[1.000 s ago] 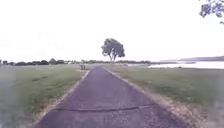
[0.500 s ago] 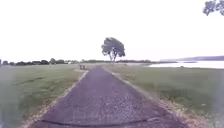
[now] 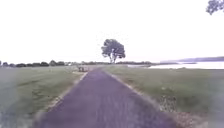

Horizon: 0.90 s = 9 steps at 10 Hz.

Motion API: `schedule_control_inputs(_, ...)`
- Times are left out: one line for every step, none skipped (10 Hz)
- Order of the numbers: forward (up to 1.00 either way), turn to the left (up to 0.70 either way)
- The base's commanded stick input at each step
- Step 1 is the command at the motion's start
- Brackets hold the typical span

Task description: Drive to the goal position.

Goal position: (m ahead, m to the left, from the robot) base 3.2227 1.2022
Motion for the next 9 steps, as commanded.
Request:
schedule_control_inputs(0.70,0.02)
schedule_control_inputs(0.70,0.00)
schedule_control_inputs(0.70,0.00)
schedule_control_inputs(0.70,0.00)
schedule_control_inputs(0.70,0.00)
schedule_control_inputs(0.70,0.00)
schedule_control_inputs(0.70,0.02)
schedule_control_inputs(0.70,0.08)
schedule_control_inputs(0.70,0.12)
